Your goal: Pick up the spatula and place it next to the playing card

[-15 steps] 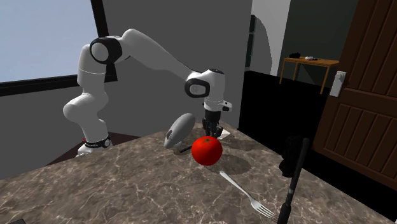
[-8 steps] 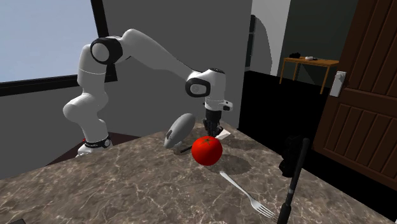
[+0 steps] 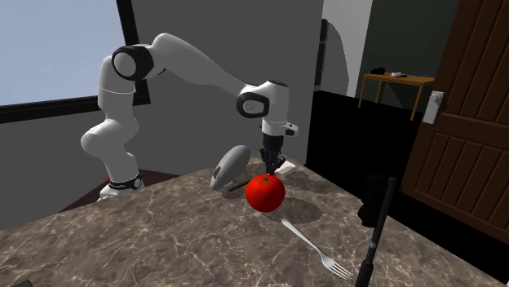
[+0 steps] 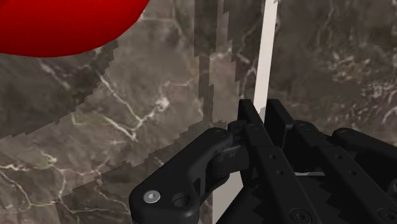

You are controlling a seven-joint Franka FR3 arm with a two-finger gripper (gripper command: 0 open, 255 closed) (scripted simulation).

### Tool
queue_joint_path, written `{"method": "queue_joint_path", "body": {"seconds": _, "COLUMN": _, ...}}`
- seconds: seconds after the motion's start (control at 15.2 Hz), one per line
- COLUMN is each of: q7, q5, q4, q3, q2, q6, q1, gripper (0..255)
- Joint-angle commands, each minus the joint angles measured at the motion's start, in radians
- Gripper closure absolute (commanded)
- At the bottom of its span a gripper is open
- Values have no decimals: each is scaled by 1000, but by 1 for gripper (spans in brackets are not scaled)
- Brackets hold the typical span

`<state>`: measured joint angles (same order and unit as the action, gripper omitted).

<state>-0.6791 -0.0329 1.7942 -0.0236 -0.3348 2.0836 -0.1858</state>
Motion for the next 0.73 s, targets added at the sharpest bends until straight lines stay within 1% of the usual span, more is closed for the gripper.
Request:
{"method": "queue_joint_path", "body": {"seconds": 0.0, "q7": -2, "q5": 0, "q4": -12, "q3": 0, "q2": 12, "q6": -24, "q1": 0, "gripper": 255}}
{"method": "queue_joint_path", "body": {"seconds": 0.66, "q7": -5, "q5": 1, "q4": -87, "q3": 0, "q2": 56, "q6": -143, "q1": 0, "gripper": 255}}
